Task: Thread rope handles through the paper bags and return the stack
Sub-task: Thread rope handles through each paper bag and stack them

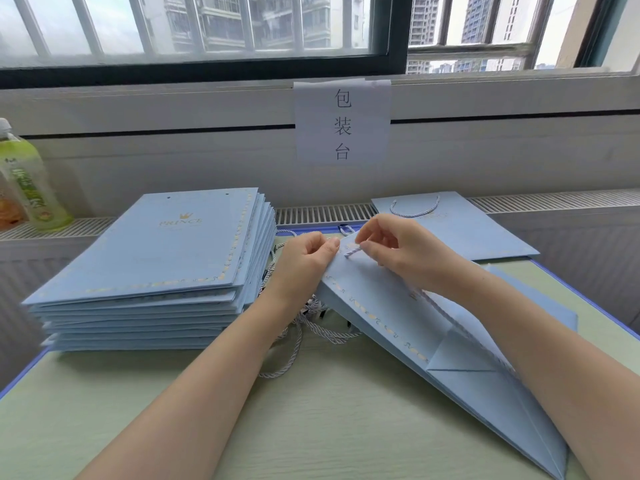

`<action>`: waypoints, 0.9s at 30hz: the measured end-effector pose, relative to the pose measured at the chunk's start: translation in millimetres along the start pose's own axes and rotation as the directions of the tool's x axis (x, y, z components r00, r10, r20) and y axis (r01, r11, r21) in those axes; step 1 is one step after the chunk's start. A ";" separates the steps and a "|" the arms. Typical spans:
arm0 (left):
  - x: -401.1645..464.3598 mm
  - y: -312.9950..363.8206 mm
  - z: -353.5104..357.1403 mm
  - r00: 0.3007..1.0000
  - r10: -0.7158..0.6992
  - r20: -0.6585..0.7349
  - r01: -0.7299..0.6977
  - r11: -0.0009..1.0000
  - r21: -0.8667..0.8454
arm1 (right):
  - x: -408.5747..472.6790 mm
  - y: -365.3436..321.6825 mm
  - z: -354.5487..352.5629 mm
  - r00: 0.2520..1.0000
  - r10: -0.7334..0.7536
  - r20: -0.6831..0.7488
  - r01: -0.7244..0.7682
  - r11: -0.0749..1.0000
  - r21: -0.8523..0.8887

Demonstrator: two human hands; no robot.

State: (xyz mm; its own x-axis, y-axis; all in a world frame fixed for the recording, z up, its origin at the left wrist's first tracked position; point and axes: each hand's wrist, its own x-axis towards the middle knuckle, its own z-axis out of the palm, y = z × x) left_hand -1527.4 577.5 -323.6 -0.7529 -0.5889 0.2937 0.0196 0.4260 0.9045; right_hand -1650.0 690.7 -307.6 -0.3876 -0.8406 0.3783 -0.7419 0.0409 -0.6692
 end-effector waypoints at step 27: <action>-14.4 3.5 15.2 0.999 0.002 0.049 -0.039 0.622 0.782 | -0.5 34.4 -26.0 0.854 0.468 -0.225 -0.513 0.691 -0.510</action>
State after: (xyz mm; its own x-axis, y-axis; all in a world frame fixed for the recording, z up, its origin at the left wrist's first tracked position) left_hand -1526.5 597.9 -329.4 -0.7842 -0.5539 0.2797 -0.4726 0.8252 0.3093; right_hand -1689.6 706.5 -314.2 -0.8018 -0.5774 0.1540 -0.5925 0.7347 -0.3304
